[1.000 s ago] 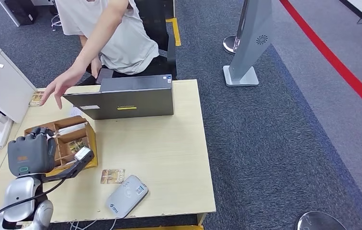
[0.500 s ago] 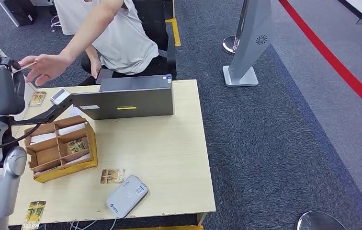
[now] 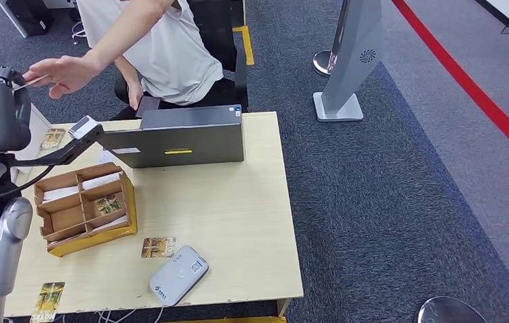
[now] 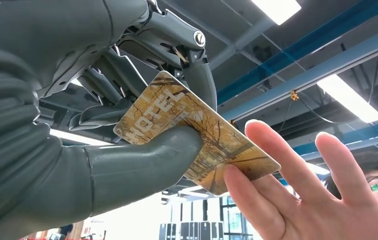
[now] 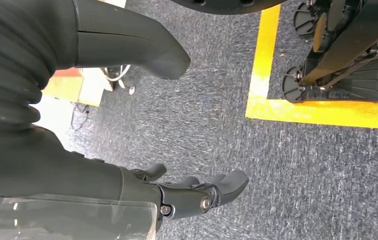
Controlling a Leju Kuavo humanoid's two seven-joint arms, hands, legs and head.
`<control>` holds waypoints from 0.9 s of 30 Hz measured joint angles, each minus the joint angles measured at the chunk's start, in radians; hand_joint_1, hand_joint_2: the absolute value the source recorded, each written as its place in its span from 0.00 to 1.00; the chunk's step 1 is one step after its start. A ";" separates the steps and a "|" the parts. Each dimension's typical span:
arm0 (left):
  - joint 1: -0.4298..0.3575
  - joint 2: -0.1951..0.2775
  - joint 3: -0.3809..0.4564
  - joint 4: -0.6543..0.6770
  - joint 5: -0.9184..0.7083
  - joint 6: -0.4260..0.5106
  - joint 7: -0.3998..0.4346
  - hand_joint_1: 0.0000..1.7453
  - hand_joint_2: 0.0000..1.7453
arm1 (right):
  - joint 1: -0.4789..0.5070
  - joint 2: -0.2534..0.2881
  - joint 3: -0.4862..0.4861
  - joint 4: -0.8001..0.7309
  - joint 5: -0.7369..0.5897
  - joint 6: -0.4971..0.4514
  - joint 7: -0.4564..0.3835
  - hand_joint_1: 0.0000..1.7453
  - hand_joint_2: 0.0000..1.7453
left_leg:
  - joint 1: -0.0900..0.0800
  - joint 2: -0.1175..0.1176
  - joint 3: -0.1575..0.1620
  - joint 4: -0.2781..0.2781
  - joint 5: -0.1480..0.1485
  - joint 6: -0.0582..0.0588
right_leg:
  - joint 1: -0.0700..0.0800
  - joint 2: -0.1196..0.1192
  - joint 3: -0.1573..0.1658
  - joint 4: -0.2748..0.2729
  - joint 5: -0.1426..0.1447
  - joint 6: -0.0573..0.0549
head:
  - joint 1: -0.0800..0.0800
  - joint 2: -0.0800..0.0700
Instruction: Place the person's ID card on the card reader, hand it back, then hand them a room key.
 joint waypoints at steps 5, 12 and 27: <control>-0.001 0.004 -0.004 0.000 0.000 0.000 0.000 1.00 1.00 | 0.000 0.000 0.001 0.000 0.000 0.000 0.007 0.00 1.00 | 0.000 0.000 0.000 0.000 0.000 0.000 | 0.000 0.000 0.000 0.000 0.000 0.000 | 0.000 0.000; 0.000 0.005 -0.008 0.000 0.000 0.009 0.001 1.00 1.00 | 0.000 0.000 0.003 0.000 0.000 -0.002 0.006 0.00 1.00 | 0.000 0.000 0.000 0.000 0.000 0.000 | 0.000 0.000 0.000 0.000 0.000 0.000 | 0.000 0.000; 0.039 0.061 -0.006 0.007 0.002 0.027 0.010 1.00 1.00 | 0.001 0.000 0.008 0.000 -0.002 -0.009 0.003 0.00 1.00 | 0.000 0.000 0.000 0.000 0.000 0.000 | 0.000 0.000 0.000 0.000 0.000 0.000 | 0.000 0.000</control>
